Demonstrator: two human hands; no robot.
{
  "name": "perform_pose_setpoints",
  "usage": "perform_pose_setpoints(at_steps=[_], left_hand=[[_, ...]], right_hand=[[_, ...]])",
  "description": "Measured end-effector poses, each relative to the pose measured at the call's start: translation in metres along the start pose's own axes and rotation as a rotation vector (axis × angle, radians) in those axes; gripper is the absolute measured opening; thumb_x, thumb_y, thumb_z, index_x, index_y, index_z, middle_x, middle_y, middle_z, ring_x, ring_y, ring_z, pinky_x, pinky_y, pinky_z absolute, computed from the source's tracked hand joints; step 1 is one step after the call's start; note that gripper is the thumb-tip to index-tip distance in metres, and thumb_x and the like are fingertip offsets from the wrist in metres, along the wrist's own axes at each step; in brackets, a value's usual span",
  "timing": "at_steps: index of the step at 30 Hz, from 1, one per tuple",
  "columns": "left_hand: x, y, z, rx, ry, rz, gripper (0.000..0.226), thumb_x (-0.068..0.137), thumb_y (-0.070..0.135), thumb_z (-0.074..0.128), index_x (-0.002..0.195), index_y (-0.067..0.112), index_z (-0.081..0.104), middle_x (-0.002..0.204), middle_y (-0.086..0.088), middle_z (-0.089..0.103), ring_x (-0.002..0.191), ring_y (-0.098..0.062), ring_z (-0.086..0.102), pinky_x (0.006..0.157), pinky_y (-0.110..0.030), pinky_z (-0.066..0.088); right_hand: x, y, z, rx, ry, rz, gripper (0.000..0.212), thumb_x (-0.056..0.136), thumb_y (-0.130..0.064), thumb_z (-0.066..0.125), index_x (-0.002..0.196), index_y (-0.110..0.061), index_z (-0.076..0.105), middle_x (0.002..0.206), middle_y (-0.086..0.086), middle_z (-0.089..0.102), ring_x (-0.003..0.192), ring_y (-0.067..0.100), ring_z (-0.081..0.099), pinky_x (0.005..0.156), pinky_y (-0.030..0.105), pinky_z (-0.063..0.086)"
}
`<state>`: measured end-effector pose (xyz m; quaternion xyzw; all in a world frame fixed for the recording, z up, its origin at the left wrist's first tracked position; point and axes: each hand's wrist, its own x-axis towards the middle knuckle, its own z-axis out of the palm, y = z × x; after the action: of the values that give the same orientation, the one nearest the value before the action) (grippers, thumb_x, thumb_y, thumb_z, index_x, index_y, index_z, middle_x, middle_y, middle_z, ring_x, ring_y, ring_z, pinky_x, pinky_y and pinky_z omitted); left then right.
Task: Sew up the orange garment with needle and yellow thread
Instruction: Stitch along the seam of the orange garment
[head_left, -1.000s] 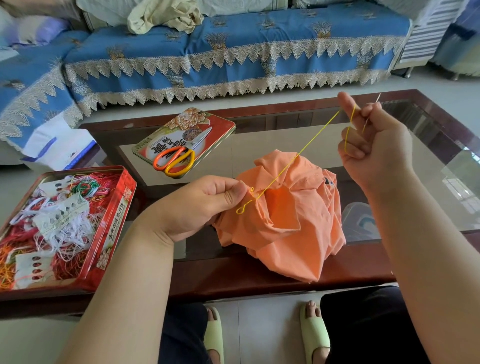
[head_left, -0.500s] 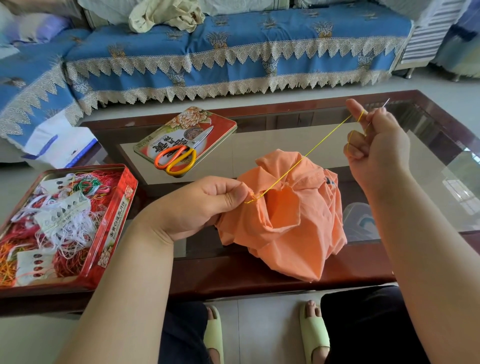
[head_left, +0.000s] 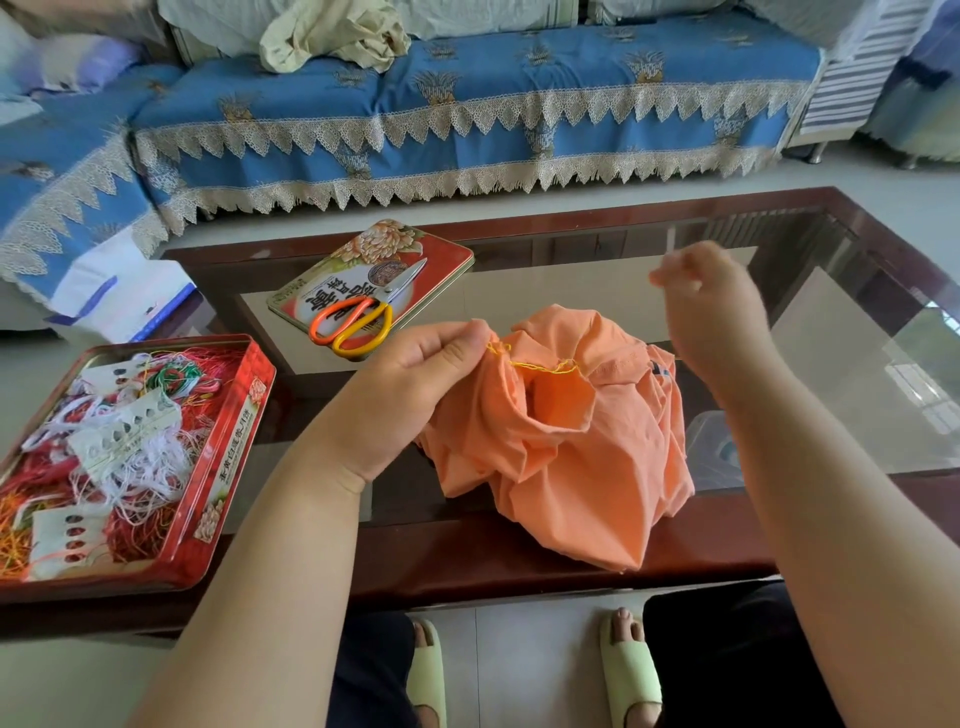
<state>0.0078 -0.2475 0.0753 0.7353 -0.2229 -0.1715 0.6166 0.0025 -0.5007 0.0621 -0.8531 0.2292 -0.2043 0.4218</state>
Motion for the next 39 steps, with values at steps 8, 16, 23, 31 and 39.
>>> perform_pose_setpoints(at_steps=[8, 16, 23, 31, 39], left_hand=[[0.000, 0.006, 0.008, 0.106, 0.028, 0.138, 0.058, 0.093, 0.048, 0.045, 0.080, -0.008, 0.056, 0.071, -0.028, 0.050, 0.067, -0.021, 0.050, 0.067, -0.026, 0.045], [-0.001, 0.007, 0.014, 0.201, 0.141, 0.181, 0.047, 0.090, 0.047, 0.040, 0.064, 0.008, 0.048, 0.056, 0.003, 0.037, 0.052, -0.002, 0.038, 0.052, -0.011, 0.033], [0.001, 0.004, 0.009, 0.200, 0.142, 0.229, 0.047, 0.091, 0.048, 0.039, 0.073, 0.011, 0.060, 0.064, -0.013, 0.052, 0.057, -0.006, 0.048, 0.054, -0.017, 0.042], [-0.001, 0.004, 0.010, 0.110, 0.114, 0.174, 0.048, 0.086, 0.057, 0.043, 0.078, 0.013, 0.060, 0.070, -0.007, 0.052, 0.068, -0.009, 0.051, 0.067, -0.024, 0.046], [0.000, 0.010, 0.015, -0.289, 0.202, -0.084, 0.035, 0.083, 0.048, 0.055, 0.081, 0.015, 0.065, 0.090, -0.012, 0.063, 0.090, -0.021, 0.061, 0.093, -0.040, 0.049]], right_hand=[[-0.063, -0.051, 0.025, 0.501, -0.090, -0.365, 0.021, 0.102, -0.023, 0.042, 0.082, -0.020, 0.048, 0.071, -0.005, 0.070, 0.045, 0.010, 0.042, 0.049, 0.021, 0.034], [-0.066, -0.055, 0.036, 0.408, -0.206, -0.265, 0.027, 0.103, -0.024, 0.040, 0.076, -0.023, 0.046, 0.053, -0.006, 0.046, 0.046, 0.006, 0.041, 0.049, 0.025, 0.038], [-0.044, -0.045, 0.029, 0.175, 0.015, -0.284, 0.021, 0.102, -0.033, 0.042, 0.088, -0.018, 0.049, 0.055, -0.010, 0.044, 0.050, 0.005, 0.042, 0.052, 0.027, 0.034], [-0.032, -0.035, 0.029, 0.077, 0.066, -0.289, 0.025, 0.102, -0.034, 0.039, 0.102, -0.013, 0.052, 0.068, -0.006, 0.056, 0.068, 0.024, 0.056, 0.065, 0.038, 0.046], [-0.028, -0.034, 0.024, 0.162, 0.293, -0.406, 0.024, 0.101, -0.027, 0.042, 0.093, -0.009, 0.056, 0.101, 0.003, 0.053, 0.074, 0.001, 0.046, 0.072, 0.022, 0.045]])
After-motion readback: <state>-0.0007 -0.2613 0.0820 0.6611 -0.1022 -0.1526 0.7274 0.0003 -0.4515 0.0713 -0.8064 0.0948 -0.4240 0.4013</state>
